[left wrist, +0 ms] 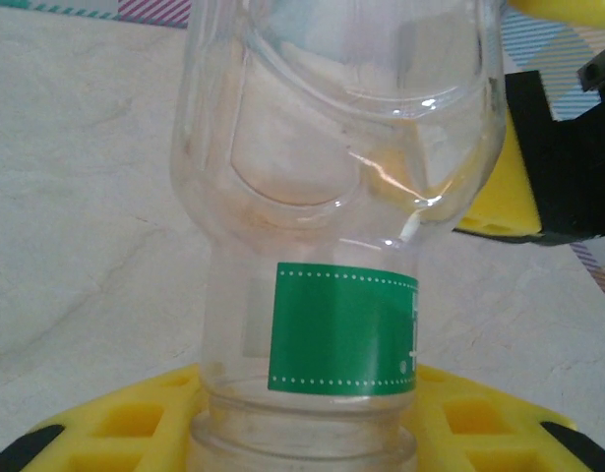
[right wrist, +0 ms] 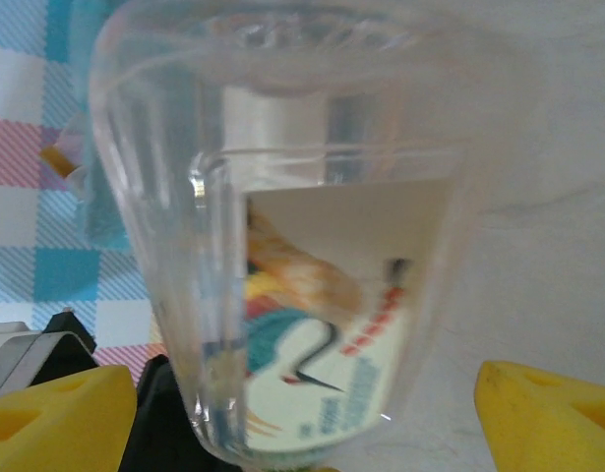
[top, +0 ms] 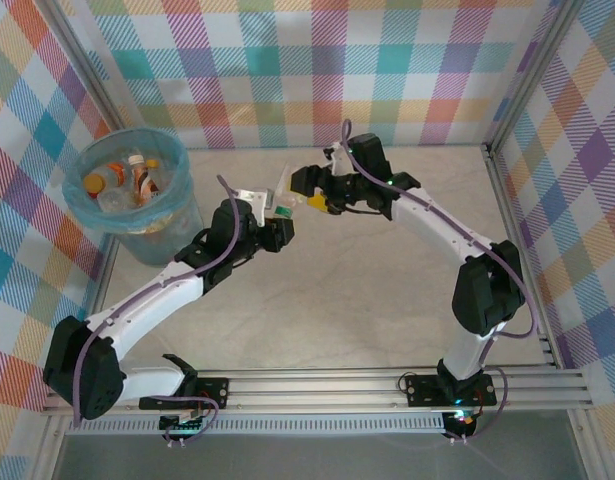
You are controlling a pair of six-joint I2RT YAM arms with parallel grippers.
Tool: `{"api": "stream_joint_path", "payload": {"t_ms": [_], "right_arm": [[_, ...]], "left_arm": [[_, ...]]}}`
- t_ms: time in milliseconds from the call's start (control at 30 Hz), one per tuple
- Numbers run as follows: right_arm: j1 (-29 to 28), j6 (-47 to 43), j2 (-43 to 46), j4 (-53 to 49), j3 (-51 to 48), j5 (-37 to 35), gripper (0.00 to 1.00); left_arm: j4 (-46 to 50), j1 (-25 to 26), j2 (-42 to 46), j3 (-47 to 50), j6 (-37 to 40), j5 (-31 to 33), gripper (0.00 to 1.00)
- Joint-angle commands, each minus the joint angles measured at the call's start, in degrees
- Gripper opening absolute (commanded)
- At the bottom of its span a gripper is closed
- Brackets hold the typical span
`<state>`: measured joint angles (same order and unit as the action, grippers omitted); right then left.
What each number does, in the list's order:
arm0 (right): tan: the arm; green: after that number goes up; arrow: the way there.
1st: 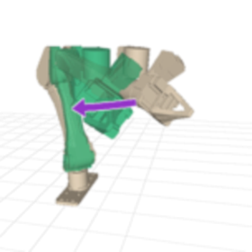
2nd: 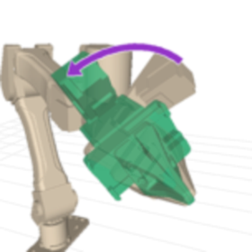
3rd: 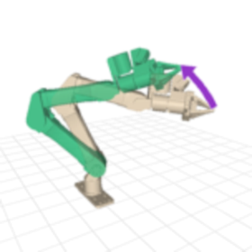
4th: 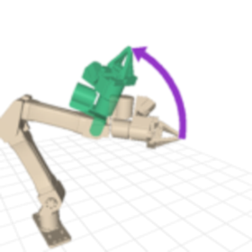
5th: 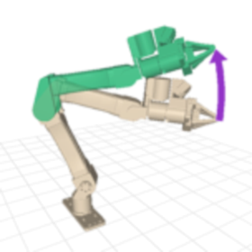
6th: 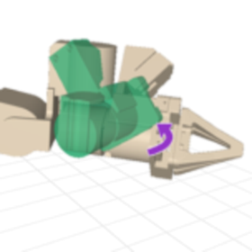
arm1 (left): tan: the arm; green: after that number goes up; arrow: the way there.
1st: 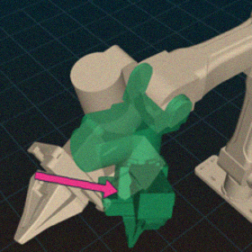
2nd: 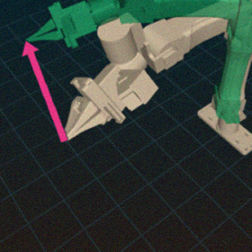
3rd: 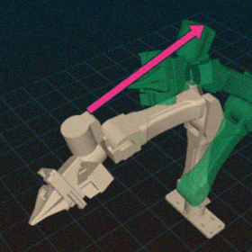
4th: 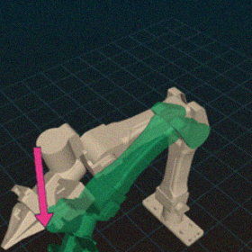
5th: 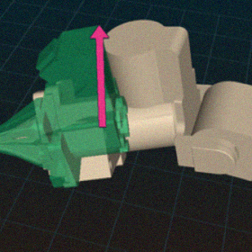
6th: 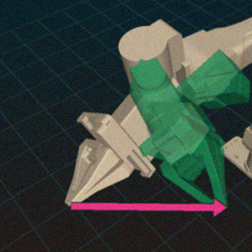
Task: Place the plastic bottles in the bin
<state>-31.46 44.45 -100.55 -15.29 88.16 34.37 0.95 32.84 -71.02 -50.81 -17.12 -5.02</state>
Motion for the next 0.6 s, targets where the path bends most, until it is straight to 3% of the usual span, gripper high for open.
{"api": "stream_joint_path", "payload": {"t_ms": [0,233,300,367,433,567], "right_arm": [[-2.1,2.1,-0.4,6.4,-0.8,1.9,0.86],[-3.3,2.7,0.3,8.6,-1.4,1.3,0.6],[-3.2,1.7,1.5,8.6,-1.8,0.6,0.55],[-3.3,-0.9,3.2,6.8,-1.7,-1.2,0.51],[-3.2,-4.1,5.0,4.9,-1.1,-2.8,0.49],[-2.8,-10.8,7.9,-0.8,1.1,-4.7,0.46]], "left_arm": [[-4.0,0.9,2.7,0.2,-0.1,0.0,0.31],[-1.7,1.0,5.5,-0.1,-0.4,1.9,0.35],[0.0,1.0,6.8,-0.8,-0.9,2.7,0.43],[2.0,1.0,8.7,-1.7,-1.0,2.9,0.58],[4.4,1.0,10.9,-2.7,-0.7,3.0,0.67],[11.0,1.0,16.2,-6.0,1.1,3.4,0.74]]}}
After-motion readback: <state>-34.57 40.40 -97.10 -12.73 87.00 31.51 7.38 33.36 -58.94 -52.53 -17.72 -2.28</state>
